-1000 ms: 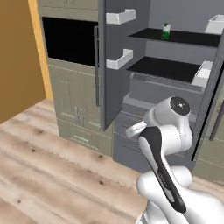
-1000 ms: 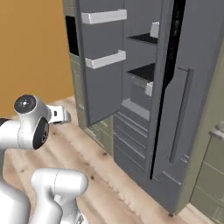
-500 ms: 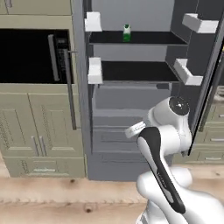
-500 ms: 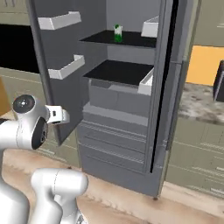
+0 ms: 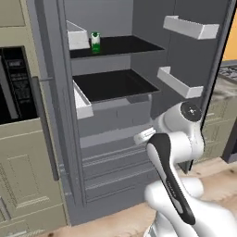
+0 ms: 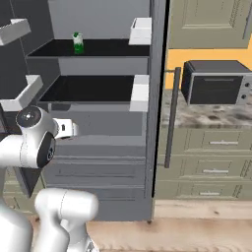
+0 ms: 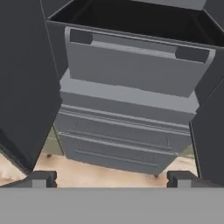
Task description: Take a sugar cube from the saucer and place it inside the coffee. Then, grab milk from the fridge and place it next to the coffee on the counter to sweeten the coffee.
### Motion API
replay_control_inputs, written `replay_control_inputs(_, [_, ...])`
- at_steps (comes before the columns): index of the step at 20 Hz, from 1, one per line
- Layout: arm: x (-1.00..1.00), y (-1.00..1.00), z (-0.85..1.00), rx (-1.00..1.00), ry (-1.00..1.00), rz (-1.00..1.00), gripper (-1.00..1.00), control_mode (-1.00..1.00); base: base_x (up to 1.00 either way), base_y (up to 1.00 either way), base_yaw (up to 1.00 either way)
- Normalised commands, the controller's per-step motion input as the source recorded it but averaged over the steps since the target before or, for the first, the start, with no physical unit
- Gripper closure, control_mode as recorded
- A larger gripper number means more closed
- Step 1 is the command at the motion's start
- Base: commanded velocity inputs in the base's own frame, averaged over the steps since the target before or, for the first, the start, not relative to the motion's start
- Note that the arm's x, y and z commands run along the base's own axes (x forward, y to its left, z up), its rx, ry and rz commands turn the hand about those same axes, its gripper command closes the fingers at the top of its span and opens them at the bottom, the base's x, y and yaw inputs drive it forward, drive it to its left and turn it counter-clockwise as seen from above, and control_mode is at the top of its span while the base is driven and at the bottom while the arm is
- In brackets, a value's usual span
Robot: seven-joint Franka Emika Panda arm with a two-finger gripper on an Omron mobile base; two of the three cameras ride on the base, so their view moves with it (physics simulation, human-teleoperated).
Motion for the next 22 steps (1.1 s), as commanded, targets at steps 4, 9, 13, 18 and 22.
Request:
replay_control_inputs(4, [0.0, 0.0, 0.0, 0.0, 0.0, 0.0, -1.0, 1.0, 0.84, 0.34, -0.15])
replay_control_inputs(9, [0.0, 0.0, 0.0, 0.0, 0.0, 0.0, -1.0, 1.0, 0.72, 0.34, 0.06])
replay_control_inputs(13, [0.0, 0.0, 0.0, 0.0, 0.0, 0.0, -1.0, 1.0, 0.27, 0.3, 0.11])
replay_control_inputs(18, [0.0, 0.0, 0.0, 0.0, 0.0, 0.0, -1.0, 1.0, 0.01, 0.19, 0.08])
replay_control_inputs(22, [0.0, 0.0, 0.0, 0.0, 0.0, 0.0, -1.0, 1.0, 0.07, 0.21, 0.07])
